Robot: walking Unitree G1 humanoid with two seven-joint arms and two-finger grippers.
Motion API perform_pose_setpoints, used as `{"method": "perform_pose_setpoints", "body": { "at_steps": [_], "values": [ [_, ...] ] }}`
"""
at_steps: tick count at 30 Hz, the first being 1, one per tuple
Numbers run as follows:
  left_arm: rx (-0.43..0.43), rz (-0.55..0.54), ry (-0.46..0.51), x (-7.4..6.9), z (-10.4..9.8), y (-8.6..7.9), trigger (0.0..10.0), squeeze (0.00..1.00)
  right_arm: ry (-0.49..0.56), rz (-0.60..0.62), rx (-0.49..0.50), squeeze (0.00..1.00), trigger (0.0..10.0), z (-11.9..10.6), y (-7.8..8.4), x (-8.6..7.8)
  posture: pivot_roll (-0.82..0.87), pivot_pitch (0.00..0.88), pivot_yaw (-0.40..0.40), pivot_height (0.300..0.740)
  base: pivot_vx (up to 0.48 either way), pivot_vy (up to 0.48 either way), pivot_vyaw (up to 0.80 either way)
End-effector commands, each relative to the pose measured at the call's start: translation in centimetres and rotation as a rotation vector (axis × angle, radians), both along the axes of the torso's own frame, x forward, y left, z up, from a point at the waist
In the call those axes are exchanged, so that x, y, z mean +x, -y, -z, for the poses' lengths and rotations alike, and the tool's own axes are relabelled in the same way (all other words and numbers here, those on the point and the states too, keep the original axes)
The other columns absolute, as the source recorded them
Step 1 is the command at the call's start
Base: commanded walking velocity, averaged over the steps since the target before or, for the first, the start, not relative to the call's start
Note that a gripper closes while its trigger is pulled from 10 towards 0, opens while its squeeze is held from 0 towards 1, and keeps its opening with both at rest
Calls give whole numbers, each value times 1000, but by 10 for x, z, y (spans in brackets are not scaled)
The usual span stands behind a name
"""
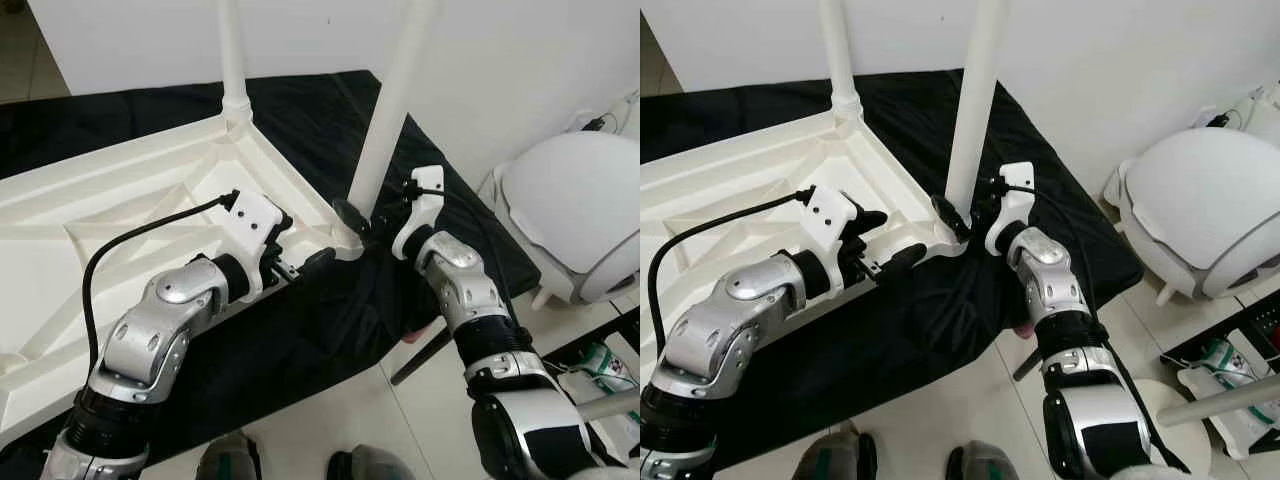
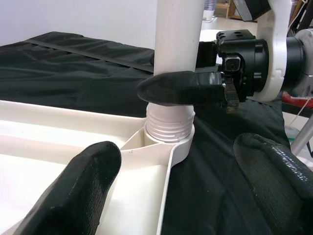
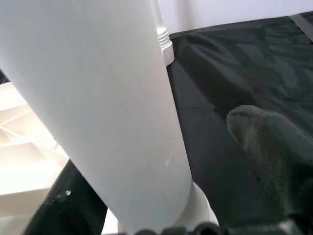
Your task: Building children table
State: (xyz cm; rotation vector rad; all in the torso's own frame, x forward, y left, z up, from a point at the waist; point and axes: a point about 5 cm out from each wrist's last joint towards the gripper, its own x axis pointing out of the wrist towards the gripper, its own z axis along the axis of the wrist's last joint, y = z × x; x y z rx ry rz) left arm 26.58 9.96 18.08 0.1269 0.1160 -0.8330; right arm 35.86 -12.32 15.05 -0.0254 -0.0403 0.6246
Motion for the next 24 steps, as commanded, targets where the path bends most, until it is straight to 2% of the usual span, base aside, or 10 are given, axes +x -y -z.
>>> {"method": "perform_pose_setpoints", "body": {
  "at_steps": [1, 8, 12, 13, 14, 15, 16, 17, 18, 24],
  "values": [
    [1, 8, -2, -2, -2, 0, 10000, 0, 7, -39, -16, 0, 10000, -3, 2, 5, 8, 7, -44, 740, 0, 0, 0],
    [3, 3, 1, -1, -2, -1, 10000, 0, 8, -86, -34, 0, 10000, -3, 0, 9, 17, 1, -48, 740, 0, 0, 0],
    [2, 0, 3, -1, -3, -1, 10000, 0, -11, -211, -38, 0, 10000, -1, -4, 8, 19, 1, -48, 740, 0, 0, 0],
    [2, 0, 3, -1, -3, -1, 10000, 0, -11, -211, -38, 0, 10000, -1, -4, 8, 19, 1, -48, 740, 0, 0, 0],
    [2, 0, 3, -1, -3, 0, 10000, 0, -17, -246, -49, 0, 4941, 0, -4, 7, 19, 3, -48, 740, 0, 0, 0],
    [2, 0, 3, -1, -3, 0, 10000, 0, -17, -246, -49, 0, 4941, 0, -4, 7, 19, 3, -48, 740, 0, 0, 0],
    [1, 1, 3, -1, -3, 0, 10000, 0, -19, -259, -57, 0, 3882, 1, -3, 8, 19, 3, -48, 740, 0, 0, 0],
    [1, 1, 2, -1, -3, 0, 10000, 0, -19, -262, -59, 0, 3882, 1, -3, 8, 19, 3, -48, 740, 0, 0, 0],
    [1, 0, 2, -1, -3, 0, 10000, 0, -21, -260, -63, 0, 0, 1, -2, 9, 19, 3, -49, 740, 0, 0, 0],
    [2, -2, 2, -1, -4, -1, 10000, 0, -37, -244, -81, 0, 0, 2, 8, 13, 23, 4, -50, 740, 0, 0, 0]
  ]
}}
